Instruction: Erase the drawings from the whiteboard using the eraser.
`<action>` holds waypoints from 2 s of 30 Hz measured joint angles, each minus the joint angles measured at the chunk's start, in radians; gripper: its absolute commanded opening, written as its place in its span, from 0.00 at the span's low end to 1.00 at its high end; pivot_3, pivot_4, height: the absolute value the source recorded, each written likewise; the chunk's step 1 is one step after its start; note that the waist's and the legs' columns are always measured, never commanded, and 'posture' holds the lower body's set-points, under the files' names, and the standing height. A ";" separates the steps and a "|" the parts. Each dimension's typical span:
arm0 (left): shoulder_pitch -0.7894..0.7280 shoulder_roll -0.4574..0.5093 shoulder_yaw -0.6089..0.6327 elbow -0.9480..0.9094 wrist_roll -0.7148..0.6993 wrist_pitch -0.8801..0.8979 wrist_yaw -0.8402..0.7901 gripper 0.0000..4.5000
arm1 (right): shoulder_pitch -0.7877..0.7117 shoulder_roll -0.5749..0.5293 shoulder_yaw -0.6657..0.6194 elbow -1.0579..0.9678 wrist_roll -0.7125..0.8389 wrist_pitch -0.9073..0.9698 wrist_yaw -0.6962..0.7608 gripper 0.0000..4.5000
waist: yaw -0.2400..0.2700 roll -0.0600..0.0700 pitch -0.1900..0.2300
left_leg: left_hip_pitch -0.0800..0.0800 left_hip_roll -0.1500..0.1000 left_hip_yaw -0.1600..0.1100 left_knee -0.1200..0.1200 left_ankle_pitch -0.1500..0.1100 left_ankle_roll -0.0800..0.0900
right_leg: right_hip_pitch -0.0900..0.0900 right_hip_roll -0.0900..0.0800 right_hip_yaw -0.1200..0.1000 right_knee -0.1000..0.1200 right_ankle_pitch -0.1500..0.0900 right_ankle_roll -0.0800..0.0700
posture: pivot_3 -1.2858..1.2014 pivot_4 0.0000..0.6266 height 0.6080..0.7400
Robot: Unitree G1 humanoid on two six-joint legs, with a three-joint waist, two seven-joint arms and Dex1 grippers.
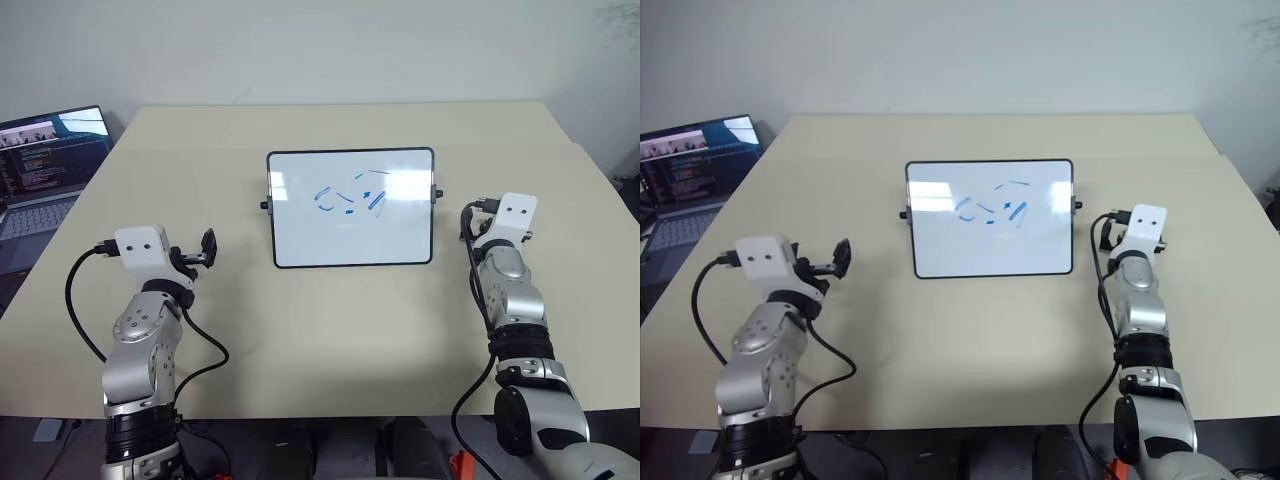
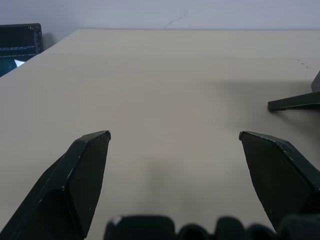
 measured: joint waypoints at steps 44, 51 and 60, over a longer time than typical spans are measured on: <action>-0.072 0.314 -0.049 -0.223 -0.325 0.306 -0.426 1.00 | -0.064 -0.288 -0.008 -0.152 0.023 0.441 0.171 1.00 | 0.009 0.000 0.002 | -0.001 0.000 0.001 -0.002 0.000 0.001 | 0.000 0.000 0.000 -0.002 0.000 0.000 | 0.52 0.24 1.00; -0.185 0.375 -0.204 -0.267 -0.424 0.440 -0.556 1.00 | -0.114 -0.334 0.027 -0.023 0.050 0.539 0.327 1.00 | 0.011 -0.001 0.003 | -0.001 0.001 0.001 -0.003 0.000 0.001 | 0.000 0.000 0.000 -0.004 0.000 0.000 | 0.52 0.24 1.00; -0.320 0.218 -0.375 -0.251 -0.384 0.435 -0.516 1.00 | -0.139 -0.337 0.029 -0.011 0.060 0.589 0.358 1.00 | 0.014 -0.001 0.003 | -0.007 0.001 0.001 -0.003 0.000 0.000 | -0.001 0.000 -0.002 -0.013 0.001 0.001 | 0.52 0.24 1.00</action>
